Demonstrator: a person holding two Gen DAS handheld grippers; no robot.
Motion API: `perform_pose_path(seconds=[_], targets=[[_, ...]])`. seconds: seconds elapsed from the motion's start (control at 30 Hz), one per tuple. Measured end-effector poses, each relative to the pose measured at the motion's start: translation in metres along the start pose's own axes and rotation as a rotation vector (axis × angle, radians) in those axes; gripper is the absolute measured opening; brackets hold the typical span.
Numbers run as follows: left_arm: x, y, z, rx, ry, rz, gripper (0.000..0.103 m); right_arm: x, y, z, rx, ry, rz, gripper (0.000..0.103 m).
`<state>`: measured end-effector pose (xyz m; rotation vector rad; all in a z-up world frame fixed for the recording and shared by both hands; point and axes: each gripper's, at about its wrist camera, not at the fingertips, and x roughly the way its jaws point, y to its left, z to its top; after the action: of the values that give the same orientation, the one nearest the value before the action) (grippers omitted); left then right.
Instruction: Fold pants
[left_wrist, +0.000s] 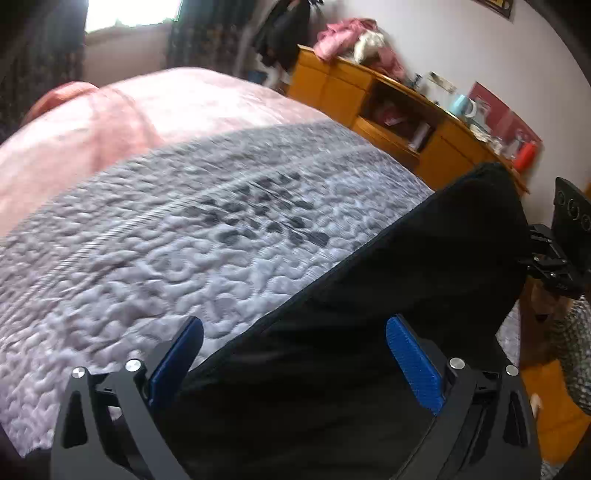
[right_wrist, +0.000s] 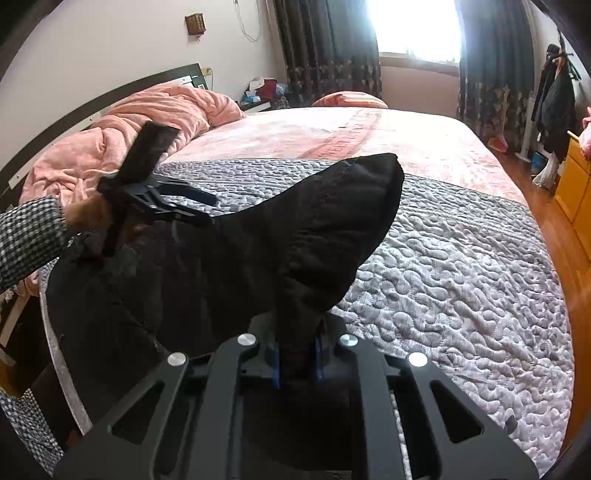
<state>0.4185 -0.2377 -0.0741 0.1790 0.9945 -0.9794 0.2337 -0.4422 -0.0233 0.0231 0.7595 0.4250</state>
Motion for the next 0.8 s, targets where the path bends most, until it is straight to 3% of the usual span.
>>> perform_pose_path(seconds=[0.13, 0.33, 0.47, 0.5, 0.53, 0.57, 0.63, 0.67, 0.8], targets=[[0.024, 0.003, 0.009, 0.010, 0.069, -0.054, 0.099, -0.001, -0.004, -0.001, 0.007, -0.009, 0.021, 0.011], [0.049, 0.006, 0.013, -0.037, 0.188, -0.247, 0.099, 0.001, -0.008, -0.003, 0.006, -0.006, 0.015, 0.011], [0.055, 0.006, 0.006, -0.061, 0.250, -0.309, 0.096, 0.004, -0.012, -0.004, 0.021, -0.011, 0.016, 0.011], [0.054, 0.005, 0.004, -0.051, 0.242, -0.302, 0.091, 0.005, -0.012, -0.005, 0.026, -0.013, 0.012, 0.011], [0.052, 0.005, 0.003, -0.046, 0.238, -0.293, 0.067, 0.005, -0.013, -0.005, 0.035, -0.018, 0.009, 0.011], [0.052, 0.006, 0.000, -0.042, 0.239, -0.273, 0.037, 0.004, -0.016, -0.005, 0.045, -0.025, 0.009, 0.011], [0.049, 0.009, -0.008, -0.060, 0.238, -0.258, 0.017, 0.004, -0.019, -0.005, 0.069, -0.037, 0.013, 0.011], [0.046, 0.008, -0.010, -0.058, 0.230, -0.255, 0.011, 0.003, -0.019, -0.005, 0.075, -0.041, 0.011, 0.011], [0.013, 0.000, -0.016, -0.056, 0.100, -0.161, 0.007, 0.005, -0.017, -0.003, 0.081, -0.044, -0.031, 0.011]])
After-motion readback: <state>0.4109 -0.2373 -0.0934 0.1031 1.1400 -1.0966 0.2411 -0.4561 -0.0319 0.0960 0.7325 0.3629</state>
